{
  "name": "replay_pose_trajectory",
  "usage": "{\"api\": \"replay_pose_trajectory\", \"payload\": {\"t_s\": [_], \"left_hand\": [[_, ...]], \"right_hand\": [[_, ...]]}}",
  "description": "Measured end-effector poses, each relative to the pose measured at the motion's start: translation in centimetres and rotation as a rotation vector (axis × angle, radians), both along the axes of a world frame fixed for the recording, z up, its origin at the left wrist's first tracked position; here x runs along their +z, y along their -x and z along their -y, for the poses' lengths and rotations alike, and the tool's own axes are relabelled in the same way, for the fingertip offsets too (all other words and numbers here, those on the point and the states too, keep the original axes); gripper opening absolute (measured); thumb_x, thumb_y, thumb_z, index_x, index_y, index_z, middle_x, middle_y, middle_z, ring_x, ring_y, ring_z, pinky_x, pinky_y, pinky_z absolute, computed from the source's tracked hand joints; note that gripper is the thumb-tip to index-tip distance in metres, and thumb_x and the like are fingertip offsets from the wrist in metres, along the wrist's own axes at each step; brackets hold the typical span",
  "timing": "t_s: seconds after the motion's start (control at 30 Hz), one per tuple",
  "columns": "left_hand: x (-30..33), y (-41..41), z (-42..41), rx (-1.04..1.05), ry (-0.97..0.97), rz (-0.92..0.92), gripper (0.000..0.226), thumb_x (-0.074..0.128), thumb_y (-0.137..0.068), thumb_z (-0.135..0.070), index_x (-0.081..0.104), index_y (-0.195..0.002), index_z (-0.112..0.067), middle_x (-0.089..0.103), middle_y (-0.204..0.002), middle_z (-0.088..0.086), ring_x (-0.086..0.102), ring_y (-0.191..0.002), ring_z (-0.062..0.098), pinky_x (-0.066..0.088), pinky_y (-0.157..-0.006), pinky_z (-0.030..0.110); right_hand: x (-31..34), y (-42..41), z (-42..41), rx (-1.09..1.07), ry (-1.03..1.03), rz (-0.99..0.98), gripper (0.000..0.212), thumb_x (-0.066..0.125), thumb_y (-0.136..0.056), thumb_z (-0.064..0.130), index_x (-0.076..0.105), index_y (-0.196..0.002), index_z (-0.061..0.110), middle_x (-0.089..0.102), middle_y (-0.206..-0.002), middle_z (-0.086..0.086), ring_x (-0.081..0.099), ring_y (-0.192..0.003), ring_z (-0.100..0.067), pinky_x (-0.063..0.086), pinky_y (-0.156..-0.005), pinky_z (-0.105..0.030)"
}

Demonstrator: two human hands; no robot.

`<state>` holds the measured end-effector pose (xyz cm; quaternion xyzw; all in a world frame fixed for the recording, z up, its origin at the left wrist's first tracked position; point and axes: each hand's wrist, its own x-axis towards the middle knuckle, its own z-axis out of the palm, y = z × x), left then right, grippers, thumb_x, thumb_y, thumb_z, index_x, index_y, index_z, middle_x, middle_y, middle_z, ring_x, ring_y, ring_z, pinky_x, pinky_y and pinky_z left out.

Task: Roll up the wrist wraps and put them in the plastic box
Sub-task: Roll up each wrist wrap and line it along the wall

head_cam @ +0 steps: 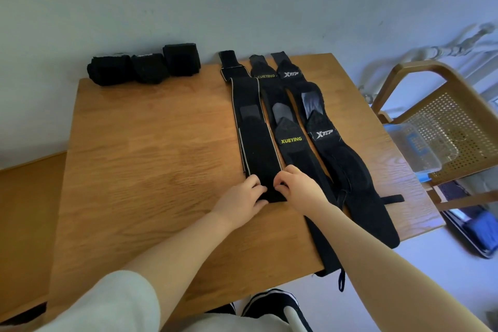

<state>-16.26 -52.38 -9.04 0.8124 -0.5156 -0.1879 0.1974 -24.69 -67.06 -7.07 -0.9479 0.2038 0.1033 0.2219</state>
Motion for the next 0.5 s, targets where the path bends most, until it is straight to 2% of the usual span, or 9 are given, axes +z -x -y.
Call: {"api": "replay_pose_trajectory", "payload": {"t_s": [0.1, 0.17, 0.23, 0.33, 0.4, 0.5], "left_hand": [[-0.4, -0.1, -0.1, 0.079, 0.057, -0.061, 0.04, 0.047, -0.098, -0.03, 0.051, -0.135, -0.015, 0.05, -0.118, -0.003, 0.053, -0.098, 0.009, 0.046, -0.082, 0.02], [-0.9, -0.2, -0.5, 0.124, 0.069, -0.043, 0.039, 0.046, -0.098, -0.031, 0.053, -0.134, -0.017, 0.054, -0.116, -0.003, 0.046, -0.112, 0.011, 0.04, -0.092, 0.021], [-1.2, -0.3, -0.7, 0.166, 0.072, -0.022, 0.039, 0.046, -0.098, -0.032, 0.052, -0.134, -0.019, 0.058, -0.116, -0.003, 0.039, -0.122, 0.012, 0.034, -0.099, 0.023], [-0.5, -0.8, -0.2, 0.188, 0.041, -0.029, 0.038, 0.046, -0.098, -0.031, 0.049, -0.135, -0.02, 0.058, -0.122, -0.002, 0.043, -0.123, 0.014, 0.038, -0.101, 0.029], [-0.2, -0.9, 0.1, 0.184, 0.017, 0.001, 0.032, 0.046, -0.098, -0.03, 0.051, -0.128, -0.022, 0.058, -0.12, -0.002, 0.046, -0.118, 0.015, 0.041, -0.097, 0.032], [-0.3, -1.2, 0.4, 0.213, -0.003, 0.089, 0.032, 0.045, -0.098, -0.032, 0.053, -0.127, -0.022, 0.05, -0.123, -0.003, 0.046, -0.115, 0.015, 0.041, -0.094, 0.028]], "right_hand": [[-0.1, 0.6, -0.5, 0.058, 0.009, 0.054, 0.031, 0.05, -0.097, 0.034, 0.061, -0.122, 0.02, 0.049, -0.125, 0.003, 0.054, -0.105, -0.013, 0.045, -0.094, -0.031], [-0.2, 0.9, -0.6, 0.139, 0.039, 0.029, 0.041, 0.053, -0.095, 0.037, 0.055, -0.132, 0.021, 0.044, -0.135, 0.004, 0.044, -0.123, -0.014, 0.036, -0.107, -0.034], [-0.2, 0.7, -0.4, 0.202, 0.071, -0.01, 0.045, 0.053, -0.095, 0.035, 0.048, -0.138, 0.022, 0.044, -0.137, 0.005, 0.039, -0.129, -0.014, 0.028, -0.11, -0.032], [0.0, -0.4, 0.1, 0.177, 0.021, -0.038, 0.042, 0.051, -0.097, 0.033, 0.049, -0.137, 0.022, 0.051, -0.129, 0.004, 0.045, -0.123, -0.013, 0.033, -0.105, -0.032], [0.1, -1.0, 0.3, 0.142, -0.026, -0.067, 0.04, 0.054, -0.095, 0.032, 0.05, -0.133, 0.022, 0.054, -0.126, 0.003, 0.048, -0.119, -0.014, 0.039, -0.101, -0.033], [0.2, -1.9, 0.7, 0.061, -0.101, -0.073, 0.033, 0.059, -0.092, 0.032, 0.05, -0.122, 0.021, 0.056, -0.114, 0.003, 0.056, -0.103, -0.015, 0.049, -0.087, -0.029]]}}
